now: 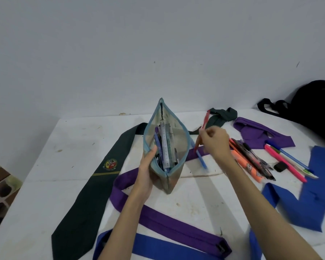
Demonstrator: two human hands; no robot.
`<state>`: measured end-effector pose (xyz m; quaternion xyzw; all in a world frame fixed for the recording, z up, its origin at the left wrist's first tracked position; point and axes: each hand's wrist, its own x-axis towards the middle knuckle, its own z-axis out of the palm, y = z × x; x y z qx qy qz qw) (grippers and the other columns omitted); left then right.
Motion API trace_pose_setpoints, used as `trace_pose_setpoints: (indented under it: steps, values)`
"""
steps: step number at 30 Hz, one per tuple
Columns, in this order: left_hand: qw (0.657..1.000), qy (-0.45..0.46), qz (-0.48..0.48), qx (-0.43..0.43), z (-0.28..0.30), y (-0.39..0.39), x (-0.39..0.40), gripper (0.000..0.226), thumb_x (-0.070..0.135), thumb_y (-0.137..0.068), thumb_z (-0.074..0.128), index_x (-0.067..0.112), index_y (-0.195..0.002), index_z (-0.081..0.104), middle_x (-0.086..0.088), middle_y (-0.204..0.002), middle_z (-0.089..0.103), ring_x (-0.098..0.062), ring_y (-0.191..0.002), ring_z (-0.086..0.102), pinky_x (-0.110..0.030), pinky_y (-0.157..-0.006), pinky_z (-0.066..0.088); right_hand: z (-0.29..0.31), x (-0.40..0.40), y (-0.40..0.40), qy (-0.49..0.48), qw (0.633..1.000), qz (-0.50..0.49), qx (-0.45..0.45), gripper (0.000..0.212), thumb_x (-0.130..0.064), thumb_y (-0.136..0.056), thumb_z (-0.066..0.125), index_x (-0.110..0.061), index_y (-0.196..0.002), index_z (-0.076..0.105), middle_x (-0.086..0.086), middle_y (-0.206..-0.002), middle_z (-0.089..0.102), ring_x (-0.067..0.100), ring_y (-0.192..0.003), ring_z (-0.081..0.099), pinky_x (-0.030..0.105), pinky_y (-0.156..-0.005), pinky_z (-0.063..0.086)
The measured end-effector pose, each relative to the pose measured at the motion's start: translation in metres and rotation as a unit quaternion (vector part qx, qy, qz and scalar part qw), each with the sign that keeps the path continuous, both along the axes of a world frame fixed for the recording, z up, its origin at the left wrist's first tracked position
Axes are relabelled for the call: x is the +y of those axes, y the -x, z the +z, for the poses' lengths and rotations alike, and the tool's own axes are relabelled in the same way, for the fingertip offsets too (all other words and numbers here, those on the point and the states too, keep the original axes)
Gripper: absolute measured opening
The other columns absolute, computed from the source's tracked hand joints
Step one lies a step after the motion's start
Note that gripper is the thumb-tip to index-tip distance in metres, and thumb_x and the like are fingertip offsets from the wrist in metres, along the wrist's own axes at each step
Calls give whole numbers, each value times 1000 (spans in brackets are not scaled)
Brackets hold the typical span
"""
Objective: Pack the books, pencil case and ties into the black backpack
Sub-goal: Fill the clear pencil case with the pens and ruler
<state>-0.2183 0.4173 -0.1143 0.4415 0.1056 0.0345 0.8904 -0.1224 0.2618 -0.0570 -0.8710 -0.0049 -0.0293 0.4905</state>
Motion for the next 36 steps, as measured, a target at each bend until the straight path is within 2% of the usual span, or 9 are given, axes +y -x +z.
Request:
trace_pose_setpoints:
  steps: [3,7,12,16,20,24,27,31,36]
  values:
    - [1000,-2,5,-1,-3,-2,1,56,41,-77,55,24,-130,54,-6,-117,67,-21,-105,65,-29,-75,55,33,5,11,-181,982,-23,-44,13,-12,-93,51,-4,-87,59,3,-66,70,13,-46,57,24,-47,45]
    - [999,3,2,36,-5,-4,2,68,47,-73,57,22,-136,49,-9,-125,63,-26,-114,60,-32,-80,55,71,19,36,-239,966,24,-96,10,-4,-85,52,-12,-81,50,-1,-56,67,14,-41,52,19,-41,39]
    - [1000,-9,9,23,-7,-5,2,69,48,-74,60,21,-137,48,-11,-127,61,-27,-116,59,-35,-87,52,69,35,48,36,985,162,-49,8,-15,-81,59,-19,-86,53,3,-62,71,26,-60,62,34,-60,53]
    - [1000,-1,10,18,-7,-7,1,77,49,-68,69,22,-137,48,-11,-126,61,-28,-115,60,-37,-86,52,56,39,45,261,942,208,-22,12,-33,-84,60,-21,-86,64,1,-73,71,17,-68,65,30,-64,53]
    - [1000,-12,8,14,-10,-7,3,67,46,-76,59,24,-138,46,-10,-127,61,-25,-114,60,-35,-86,52,55,33,41,105,979,163,-65,17,-25,-87,57,-18,-74,67,0,-56,67,3,-37,46,25,-52,43]
    - [1000,-10,3,15,-10,-6,3,66,46,-75,58,26,-137,46,-8,-127,61,-24,-116,59,-36,-90,51,43,17,22,-4,993,37,-114,18,-21,-86,57,-10,-75,67,1,-54,63,13,-49,51,33,-61,48]
    - [1000,-14,-2,10,-9,-6,3,63,45,-77,57,27,-136,47,-6,-126,62,-22,-115,60,-37,-92,50,15,4,5,113,993,26,-37,18,-25,-88,56,-10,-83,65,7,-73,67,20,-66,59,36,-70,51]
    - [1000,-4,1,20,-6,-4,2,63,45,-76,57,25,-135,49,-7,-125,63,-22,-114,61,-36,-92,50,-22,-4,1,351,933,61,57,23,-33,-90,57,-11,-96,58,6,-89,63,22,-82,59,32,-67,47]
    - [999,22,9,26,-1,0,3,55,41,-81,57,20,-131,54,-7,-116,67,-21,-105,64,-34,-87,52,-34,1,2,300,947,70,89,17,-26,-91,59,-10,-93,53,8,-93,61,18,-79,55,32,-69,47]
